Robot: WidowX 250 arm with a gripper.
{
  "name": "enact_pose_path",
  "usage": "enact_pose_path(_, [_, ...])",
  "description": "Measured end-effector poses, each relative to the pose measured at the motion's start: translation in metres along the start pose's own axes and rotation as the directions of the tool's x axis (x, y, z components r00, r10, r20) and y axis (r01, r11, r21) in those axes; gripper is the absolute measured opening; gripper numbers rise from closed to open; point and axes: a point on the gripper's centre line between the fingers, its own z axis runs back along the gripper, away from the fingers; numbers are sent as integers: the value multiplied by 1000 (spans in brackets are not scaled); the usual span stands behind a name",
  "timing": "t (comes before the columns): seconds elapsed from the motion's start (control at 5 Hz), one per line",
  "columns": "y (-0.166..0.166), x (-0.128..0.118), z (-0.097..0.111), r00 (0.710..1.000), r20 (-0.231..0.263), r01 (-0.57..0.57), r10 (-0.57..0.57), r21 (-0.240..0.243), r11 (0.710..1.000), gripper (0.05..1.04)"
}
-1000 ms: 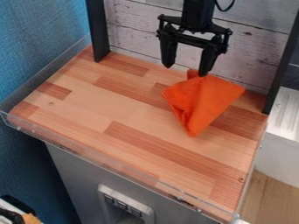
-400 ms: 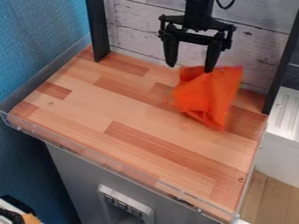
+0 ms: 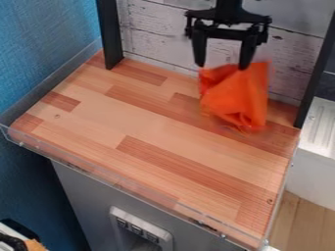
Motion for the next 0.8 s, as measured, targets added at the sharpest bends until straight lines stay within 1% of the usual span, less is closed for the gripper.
enact_pose_path(0.2, [-7,6,4,999,5,-43,43,-1,999,956])
enact_pose_path(0.4, [-8,9,-3,996,3,-88,88,2,996,683])
enact_pose_path(0.6, [-14,11,-10,994,20,-111,111,3,994,380])
enact_pose_path(0.8, [-15,10,-24,992,11,-129,128,15,992,166])
